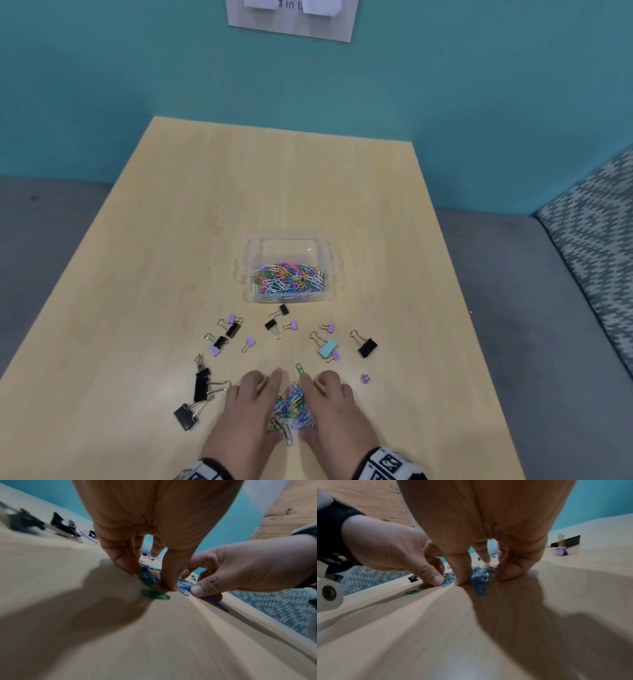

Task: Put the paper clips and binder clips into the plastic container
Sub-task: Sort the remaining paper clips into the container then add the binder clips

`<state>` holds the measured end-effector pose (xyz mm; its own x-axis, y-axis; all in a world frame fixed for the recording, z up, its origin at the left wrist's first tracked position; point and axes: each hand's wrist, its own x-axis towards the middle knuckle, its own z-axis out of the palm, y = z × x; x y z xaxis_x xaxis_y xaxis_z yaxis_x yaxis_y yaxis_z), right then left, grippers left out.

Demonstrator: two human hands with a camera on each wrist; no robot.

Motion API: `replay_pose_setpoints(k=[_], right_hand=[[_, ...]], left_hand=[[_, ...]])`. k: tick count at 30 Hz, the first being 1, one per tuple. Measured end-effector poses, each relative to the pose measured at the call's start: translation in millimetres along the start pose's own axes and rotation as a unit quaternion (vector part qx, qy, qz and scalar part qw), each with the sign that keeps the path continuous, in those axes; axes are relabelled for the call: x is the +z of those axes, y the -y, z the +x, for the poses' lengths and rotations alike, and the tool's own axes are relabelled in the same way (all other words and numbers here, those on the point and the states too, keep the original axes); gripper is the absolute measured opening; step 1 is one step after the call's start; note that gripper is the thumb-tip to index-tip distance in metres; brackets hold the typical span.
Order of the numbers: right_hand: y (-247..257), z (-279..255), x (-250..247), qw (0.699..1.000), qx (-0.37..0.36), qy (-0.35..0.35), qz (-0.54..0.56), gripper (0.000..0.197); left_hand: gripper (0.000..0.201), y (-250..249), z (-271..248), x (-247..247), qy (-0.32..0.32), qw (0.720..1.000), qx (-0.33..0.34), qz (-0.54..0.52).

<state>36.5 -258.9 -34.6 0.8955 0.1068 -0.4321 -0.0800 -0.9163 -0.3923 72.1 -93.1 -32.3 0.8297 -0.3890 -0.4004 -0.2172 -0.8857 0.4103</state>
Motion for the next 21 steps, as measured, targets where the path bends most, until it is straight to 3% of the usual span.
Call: replay_pose_setpoints(k=[4,10,21], right_hand=[[-1,14,2,1.0,-0.025,-0.01,-0.009,0.059],[-3,14,-10,0.997,-0.054,0.016,-0.045,0.04],[-7,24,-16,0.996,-0.049,0.075,-0.019,0.024]], left_hand=[[0.066,-1,16,3,-0.034,0.999,0.03,0.025],[0.05,12,21,12,0.005,0.989,0.081,0.127],[0.039,18,21,10,0.019,0.996,0.072,0.055]])
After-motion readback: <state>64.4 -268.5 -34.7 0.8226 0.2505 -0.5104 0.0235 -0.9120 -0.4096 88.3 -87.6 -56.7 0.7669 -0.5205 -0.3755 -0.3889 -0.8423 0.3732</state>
